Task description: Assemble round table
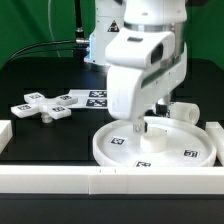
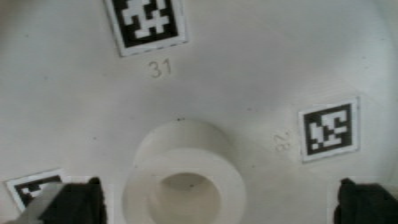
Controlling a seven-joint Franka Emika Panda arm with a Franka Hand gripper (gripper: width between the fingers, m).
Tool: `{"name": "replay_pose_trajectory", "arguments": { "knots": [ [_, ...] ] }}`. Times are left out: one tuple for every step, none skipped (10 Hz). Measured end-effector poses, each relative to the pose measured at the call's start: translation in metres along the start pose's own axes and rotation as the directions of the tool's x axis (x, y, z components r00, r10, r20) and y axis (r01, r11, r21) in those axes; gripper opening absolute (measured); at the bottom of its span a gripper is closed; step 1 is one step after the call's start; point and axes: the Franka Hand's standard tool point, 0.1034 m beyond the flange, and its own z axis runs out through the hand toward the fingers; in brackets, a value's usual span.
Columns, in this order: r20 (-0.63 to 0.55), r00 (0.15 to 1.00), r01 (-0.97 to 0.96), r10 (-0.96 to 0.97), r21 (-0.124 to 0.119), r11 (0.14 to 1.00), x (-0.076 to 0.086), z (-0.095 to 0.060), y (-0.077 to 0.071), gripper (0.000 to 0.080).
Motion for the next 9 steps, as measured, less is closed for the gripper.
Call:
{"name": "replay_pose_trajectory", "arguments": {
  "knots": [
    [0.004, 0.997, -0.08, 0.08, -0.007, 0.997, 0.001, -0.014, -0.01, 0.0648],
    [-0.012, 0.988, -0.154, 0.154, -0.025, 0.988, 0.007, -0.023, -0.023, 0.0648],
    [-0.016, 0.977, -0.214, 0.214, -0.031, 0.976, 0.013, -0.025, -0.041, 0.0648],
    [-0.009, 0.965, -0.261, 0.261, -0.025, 0.965, 0.021, -0.022, -0.055, 0.0648],
    [-0.006, 0.96, -0.28, 0.28, -0.021, 0.96, 0.03, -0.018, -0.067, 0.0648],
    [-0.007, 0.966, -0.258, 0.258, -0.022, 0.966, 0.027, -0.019, -0.062, 0.0648],
    [0.001, 0.964, -0.264, 0.264, -0.019, 0.964, 0.026, -0.019, -0.062, 0.0648],
    [0.001, 0.965, -0.263, 0.263, -0.019, 0.965, 0.026, -0.019, -0.062, 0.0648],
    [0.001, 0.965, -0.262, 0.262, -0.019, 0.965, 0.026, -0.018, -0.063, 0.0648]
  ]
}}
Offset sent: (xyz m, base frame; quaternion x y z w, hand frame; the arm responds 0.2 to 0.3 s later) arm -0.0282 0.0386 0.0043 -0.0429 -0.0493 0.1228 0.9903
